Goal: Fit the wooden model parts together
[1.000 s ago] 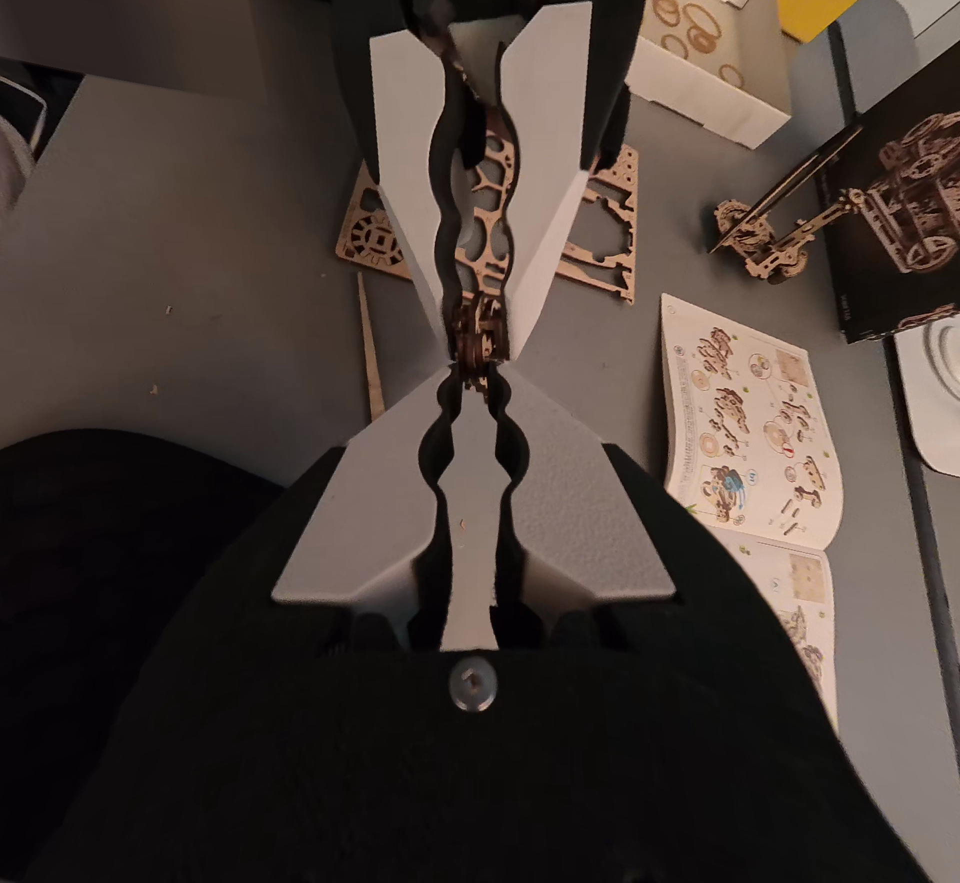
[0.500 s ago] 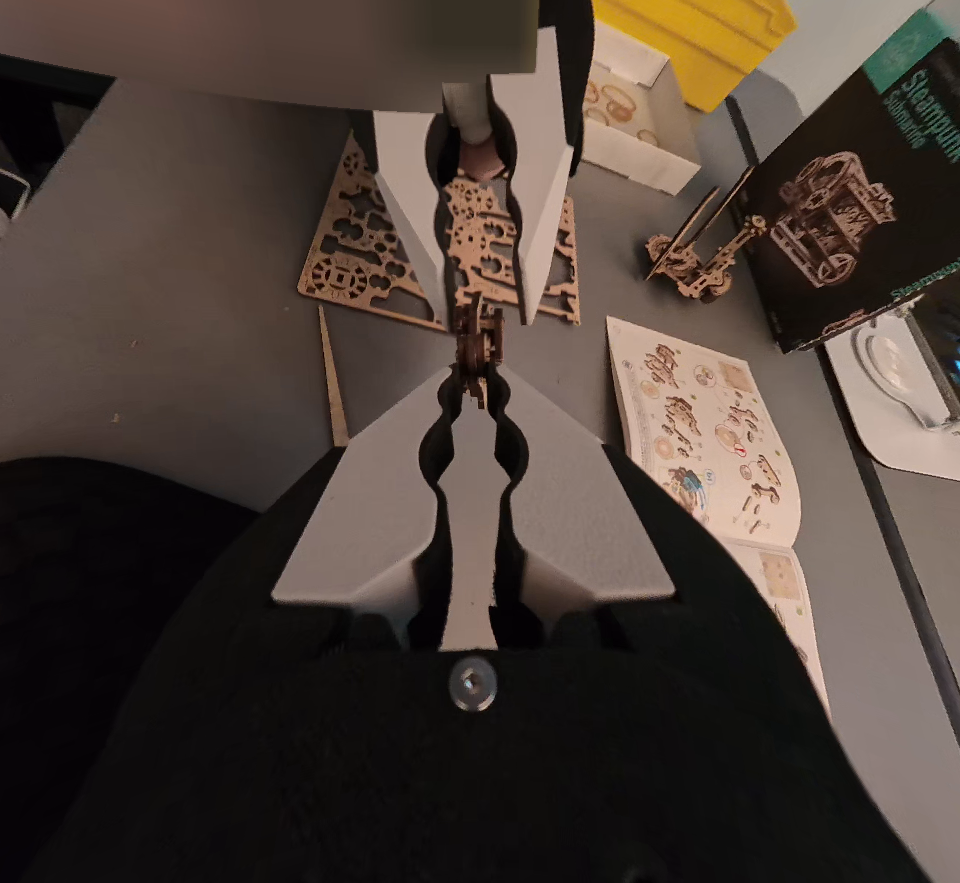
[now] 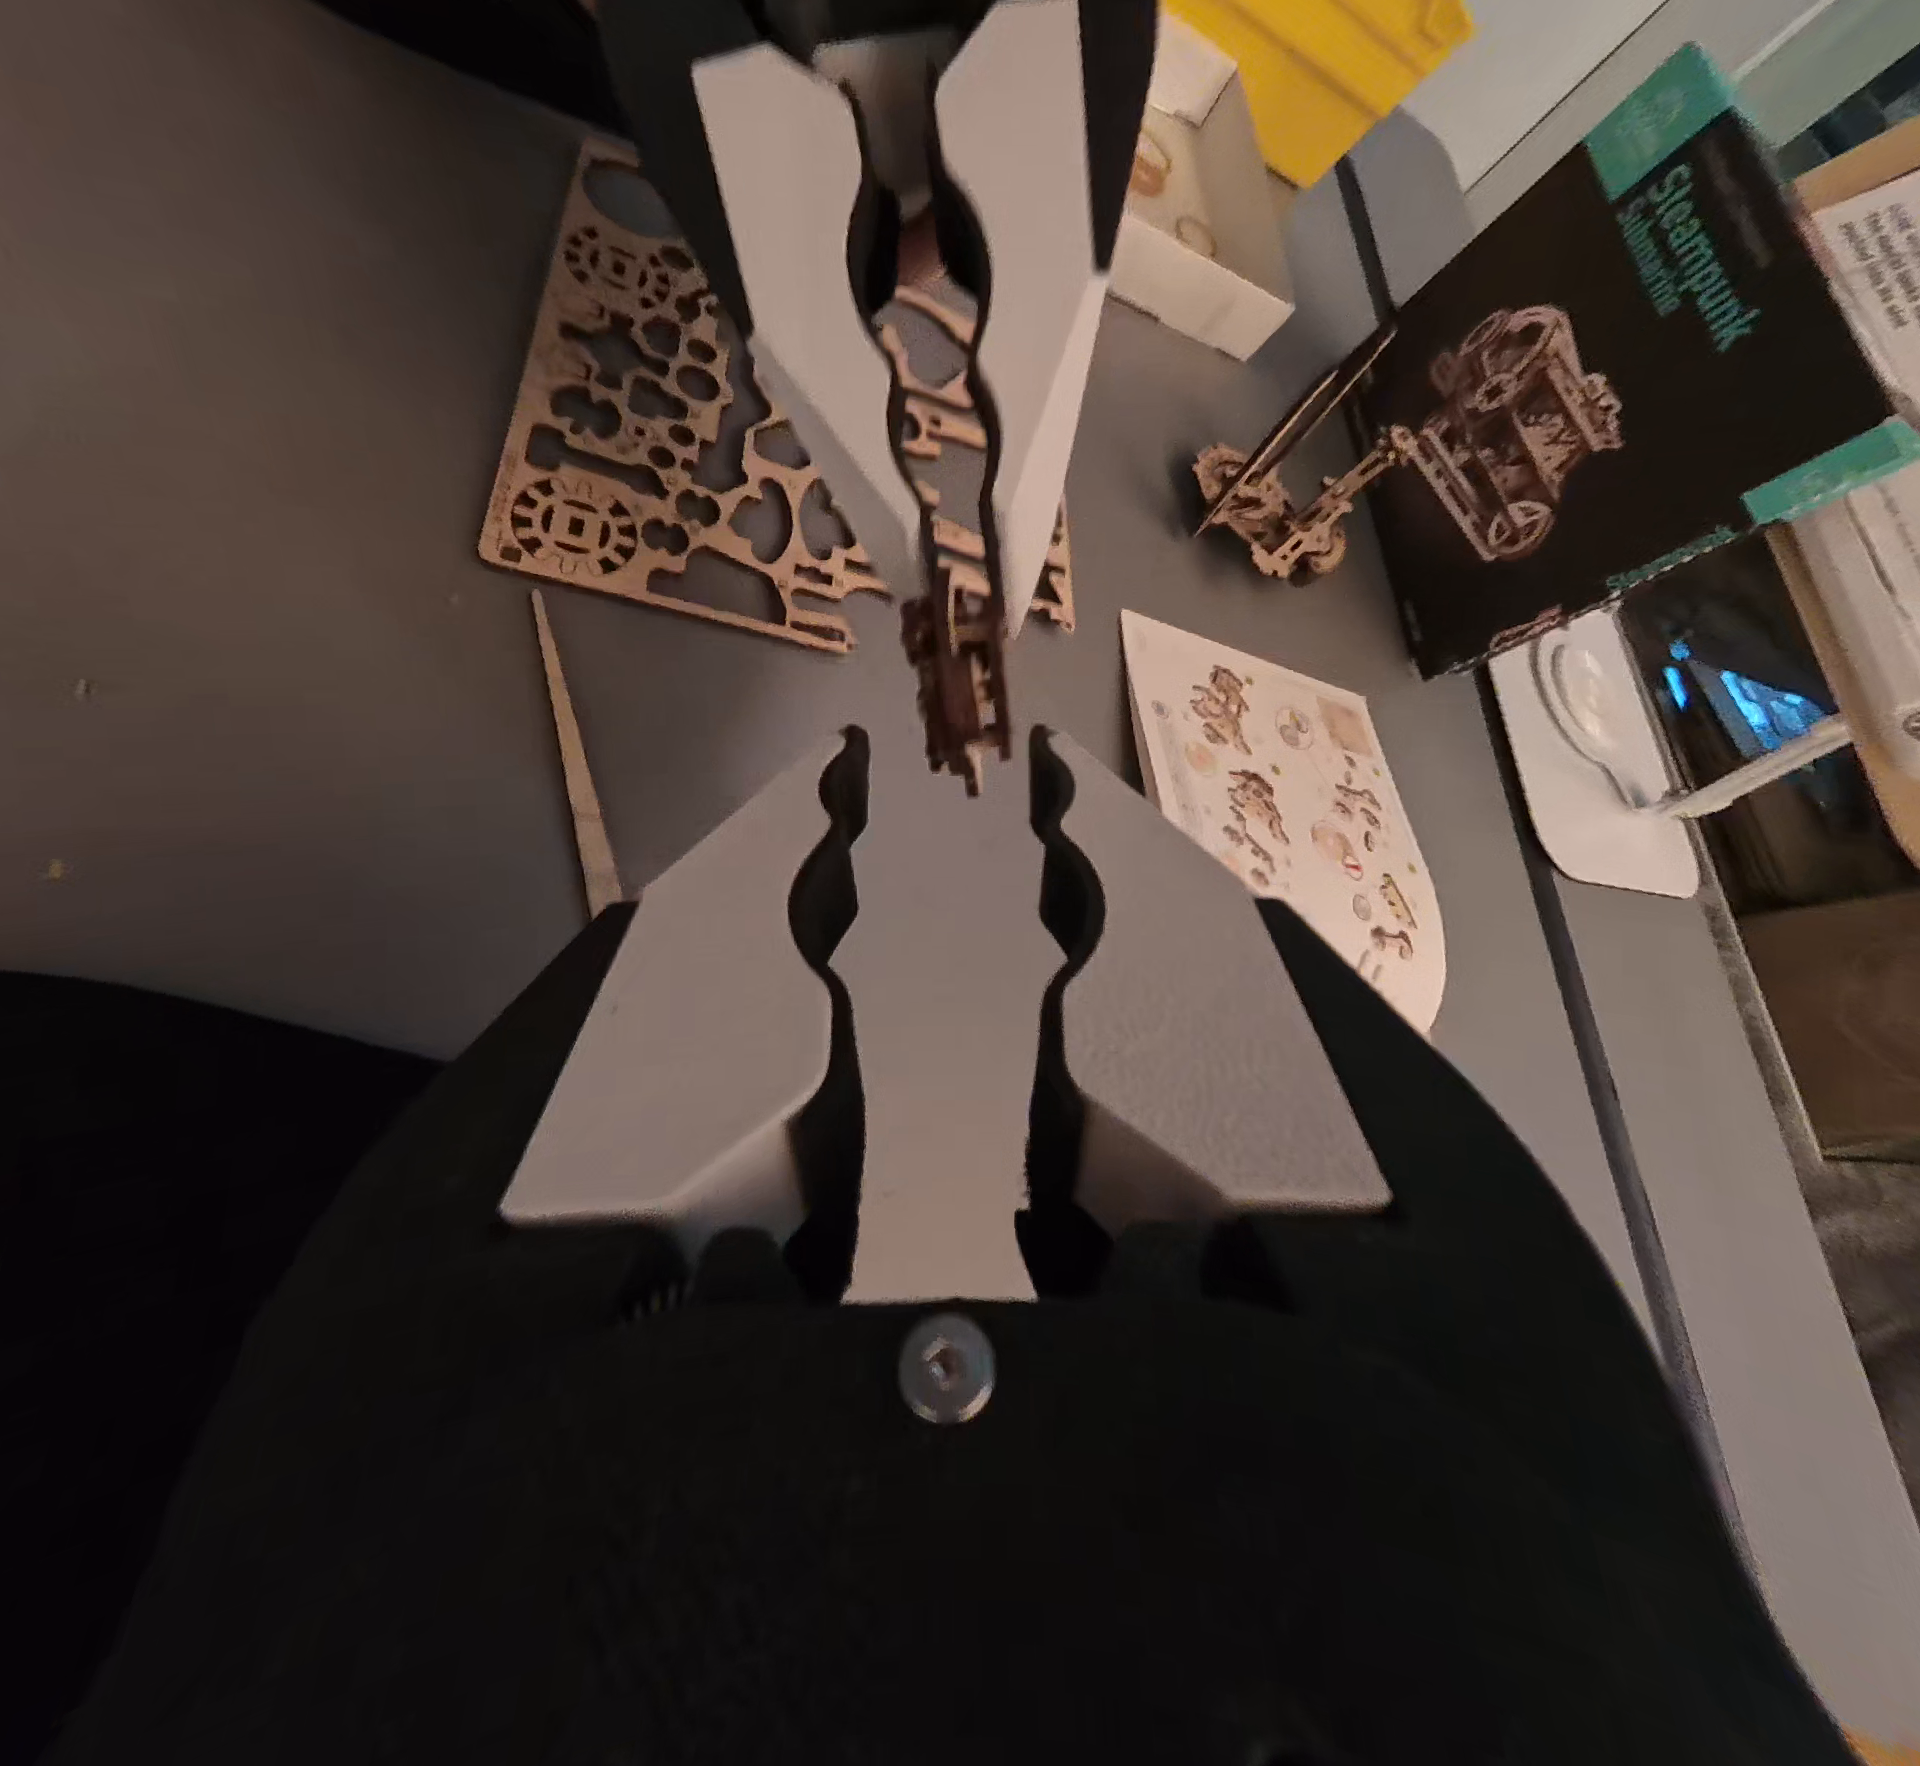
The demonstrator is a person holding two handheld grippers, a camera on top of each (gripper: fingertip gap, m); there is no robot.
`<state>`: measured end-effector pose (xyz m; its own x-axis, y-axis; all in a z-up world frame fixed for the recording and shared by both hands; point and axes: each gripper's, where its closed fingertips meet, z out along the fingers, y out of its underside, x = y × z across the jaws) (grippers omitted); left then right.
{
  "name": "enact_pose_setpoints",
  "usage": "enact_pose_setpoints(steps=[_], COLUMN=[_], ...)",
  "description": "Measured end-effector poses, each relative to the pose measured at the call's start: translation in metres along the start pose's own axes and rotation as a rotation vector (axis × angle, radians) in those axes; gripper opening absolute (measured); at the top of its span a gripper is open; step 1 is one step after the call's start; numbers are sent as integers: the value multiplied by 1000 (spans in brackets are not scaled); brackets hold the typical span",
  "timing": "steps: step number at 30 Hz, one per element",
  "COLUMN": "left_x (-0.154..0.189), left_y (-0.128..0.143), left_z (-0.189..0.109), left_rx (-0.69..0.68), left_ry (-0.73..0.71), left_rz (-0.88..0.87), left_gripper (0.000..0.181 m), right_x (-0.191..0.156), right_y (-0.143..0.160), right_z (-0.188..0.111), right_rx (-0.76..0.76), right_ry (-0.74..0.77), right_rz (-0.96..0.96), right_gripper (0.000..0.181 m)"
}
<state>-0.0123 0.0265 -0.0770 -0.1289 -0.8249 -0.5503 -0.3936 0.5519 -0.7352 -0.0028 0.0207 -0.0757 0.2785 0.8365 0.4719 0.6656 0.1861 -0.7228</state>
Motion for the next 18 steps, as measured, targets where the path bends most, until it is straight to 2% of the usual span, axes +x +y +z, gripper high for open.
enact_pose_setpoints(steps=[4,8,14,18], left_x=[9,11,11,11], left_y=[2,3,-2,-1], left_z=[5,6,4,5], left_rx=[-22,-25,6,2], left_ry=[34,50,67,70], left_rz=[15,1,-38,-50], left_gripper=[8,8,8,8], right_x=[-4,-10,-7,-8], right_y=[-22,-20,-23,-21], right_z=[-3,-1,-5,-4], right_rx=[140,139,161,148], right_ry=[-10,-35,-34,-38], right_rz=[30,3,20,6], right_gripper=[28,12,19,17])
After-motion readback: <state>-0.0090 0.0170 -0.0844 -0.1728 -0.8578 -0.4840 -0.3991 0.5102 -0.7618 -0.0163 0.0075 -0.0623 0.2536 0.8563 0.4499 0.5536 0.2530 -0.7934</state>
